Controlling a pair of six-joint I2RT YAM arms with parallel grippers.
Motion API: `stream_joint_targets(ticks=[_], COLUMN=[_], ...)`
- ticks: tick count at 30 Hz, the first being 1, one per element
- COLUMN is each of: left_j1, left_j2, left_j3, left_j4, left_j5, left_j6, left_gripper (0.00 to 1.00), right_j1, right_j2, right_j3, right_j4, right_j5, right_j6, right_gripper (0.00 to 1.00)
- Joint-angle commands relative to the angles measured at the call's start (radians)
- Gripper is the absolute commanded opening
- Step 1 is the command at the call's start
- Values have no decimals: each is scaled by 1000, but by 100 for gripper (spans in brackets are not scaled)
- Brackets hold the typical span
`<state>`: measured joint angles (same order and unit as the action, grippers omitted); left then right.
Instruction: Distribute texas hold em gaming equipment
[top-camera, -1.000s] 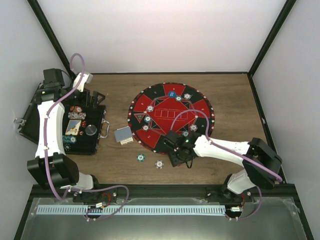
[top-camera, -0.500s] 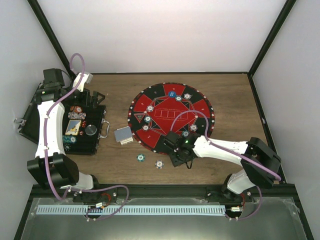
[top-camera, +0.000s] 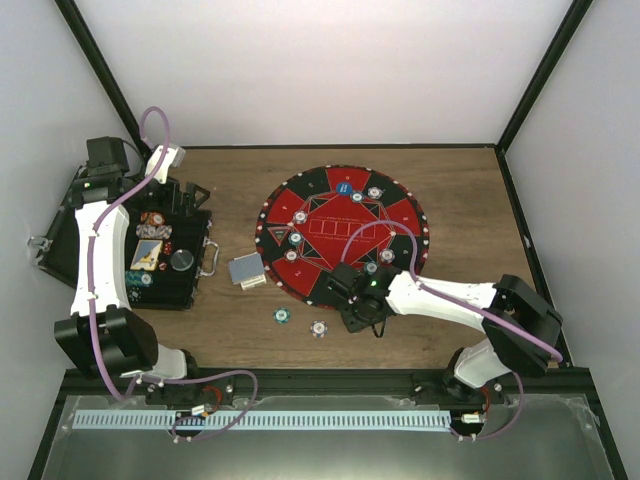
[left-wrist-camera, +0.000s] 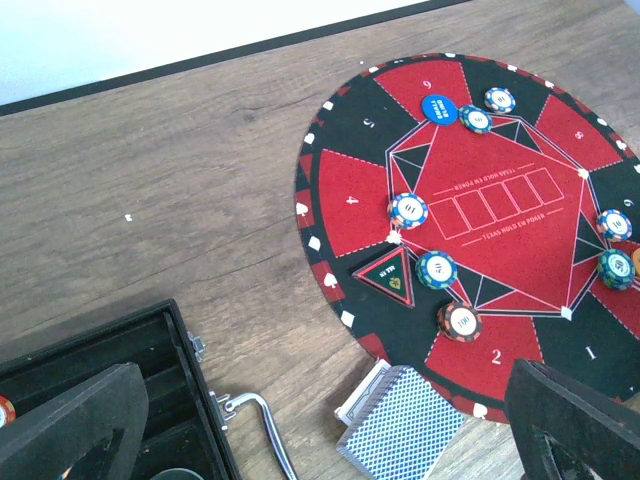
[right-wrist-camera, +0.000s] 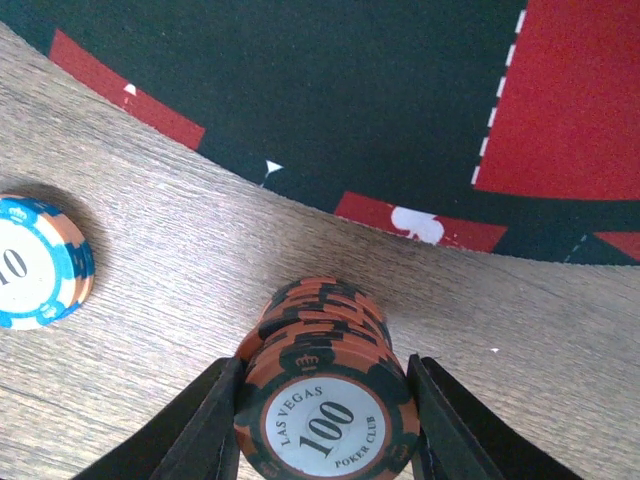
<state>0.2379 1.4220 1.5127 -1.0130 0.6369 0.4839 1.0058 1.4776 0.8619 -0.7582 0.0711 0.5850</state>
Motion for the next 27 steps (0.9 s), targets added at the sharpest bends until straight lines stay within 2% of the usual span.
stream_joint_targets(ticks=[1,7,14,20,27], left_j1=[7,7,6,7,6], left_j2=[-3,-8,-7,-3,-9], left_j3=[20,19,18,8,4], left_j4=[-1,-4,-4,-4,4], left_j5=[12,22,25,30,34], left_j6=[18,20,19,16,11], left_gripper=[100,100,100,100,100], right_j1=[7,8,-13,-180,-350], right_j2=[-33,-59,-33,69,341], right_j3=[40,89,230,511,811], right_j4=[-42,-78,-134,-112,-68], right_j5=[16,22,110,123,116], right_j6=[9,-1,-38,-174,-297], right_gripper=[32,25,23,20,20])
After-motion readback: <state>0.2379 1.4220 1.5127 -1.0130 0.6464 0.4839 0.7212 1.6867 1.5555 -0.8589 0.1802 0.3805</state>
